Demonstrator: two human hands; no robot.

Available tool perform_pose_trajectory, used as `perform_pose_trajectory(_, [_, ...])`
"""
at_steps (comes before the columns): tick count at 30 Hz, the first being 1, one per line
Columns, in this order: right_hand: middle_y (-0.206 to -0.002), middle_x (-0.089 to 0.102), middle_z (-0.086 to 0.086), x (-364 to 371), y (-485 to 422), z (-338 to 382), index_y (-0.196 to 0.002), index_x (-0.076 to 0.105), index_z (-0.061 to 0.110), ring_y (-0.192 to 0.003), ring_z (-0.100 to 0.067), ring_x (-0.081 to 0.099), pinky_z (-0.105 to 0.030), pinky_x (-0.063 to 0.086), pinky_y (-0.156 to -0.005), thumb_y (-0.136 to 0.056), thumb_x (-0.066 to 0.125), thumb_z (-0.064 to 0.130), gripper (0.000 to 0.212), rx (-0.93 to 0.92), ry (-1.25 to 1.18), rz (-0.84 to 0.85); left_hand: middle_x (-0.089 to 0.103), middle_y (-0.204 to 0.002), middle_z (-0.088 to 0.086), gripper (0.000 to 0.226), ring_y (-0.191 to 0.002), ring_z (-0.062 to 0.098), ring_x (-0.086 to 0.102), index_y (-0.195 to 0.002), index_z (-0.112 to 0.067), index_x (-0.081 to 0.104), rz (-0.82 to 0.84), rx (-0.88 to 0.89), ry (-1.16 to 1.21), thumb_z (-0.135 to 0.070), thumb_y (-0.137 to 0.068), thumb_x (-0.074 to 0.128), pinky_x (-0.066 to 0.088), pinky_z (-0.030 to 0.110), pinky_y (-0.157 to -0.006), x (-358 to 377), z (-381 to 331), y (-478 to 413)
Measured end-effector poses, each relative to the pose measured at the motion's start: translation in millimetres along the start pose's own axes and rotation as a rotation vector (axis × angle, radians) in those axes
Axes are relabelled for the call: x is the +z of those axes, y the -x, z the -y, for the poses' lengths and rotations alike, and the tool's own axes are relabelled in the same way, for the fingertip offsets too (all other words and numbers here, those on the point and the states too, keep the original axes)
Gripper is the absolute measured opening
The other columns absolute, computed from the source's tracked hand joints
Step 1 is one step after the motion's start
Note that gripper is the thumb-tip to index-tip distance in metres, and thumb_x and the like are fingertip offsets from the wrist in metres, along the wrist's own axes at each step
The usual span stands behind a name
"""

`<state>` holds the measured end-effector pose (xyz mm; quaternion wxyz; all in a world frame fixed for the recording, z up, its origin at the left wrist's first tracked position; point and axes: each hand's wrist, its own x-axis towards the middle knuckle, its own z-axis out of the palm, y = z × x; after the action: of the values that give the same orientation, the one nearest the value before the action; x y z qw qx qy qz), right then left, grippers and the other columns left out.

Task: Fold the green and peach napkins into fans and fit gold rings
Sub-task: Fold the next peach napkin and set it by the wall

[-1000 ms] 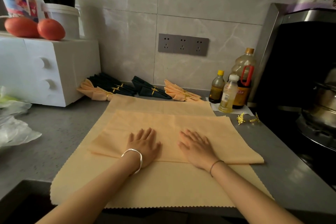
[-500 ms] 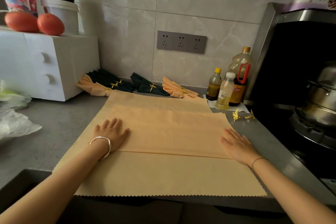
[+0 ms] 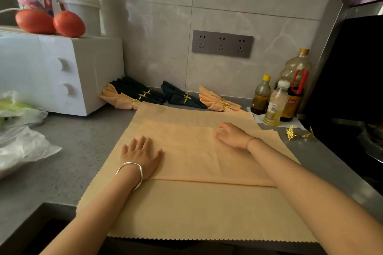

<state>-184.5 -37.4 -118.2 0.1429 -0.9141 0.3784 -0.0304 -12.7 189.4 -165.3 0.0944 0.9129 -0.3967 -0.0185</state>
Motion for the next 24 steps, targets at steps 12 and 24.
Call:
perform_pose_trajectory(12, [-0.131,0.052,-0.009,22.7,-94.5,92.0,-0.126,0.051,0.015,-0.119,-0.027,0.048,-0.039,0.033,-0.099,-0.09,0.033,0.065,0.064,-0.031,0.231,0.081,0.0,-0.16,-0.003,0.066,-0.147,0.02,-0.001,-0.152,-0.023,0.007,-0.017,-0.012,0.001,-0.058,-0.096,0.017,0.001,0.037,-0.117,5.5,0.7,-4.1])
perform_pose_trajectory(24, [-0.108,0.068,-0.002,40.7,-69.4,165.3,-0.107,0.068,0.018,-0.102,-0.021,0.059,-0.032,0.046,-0.087,-0.087,0.063,0.028,0.023,-0.506,-0.112,-0.146,-0.013,-0.159,0.001,0.072,-0.147,0.018,-0.001,-0.151,-0.015,-0.011,-0.129,-0.085,0.313,-0.052,-0.098,0.022,0.002,0.032,-0.118,3.0,2.1,-3.2])
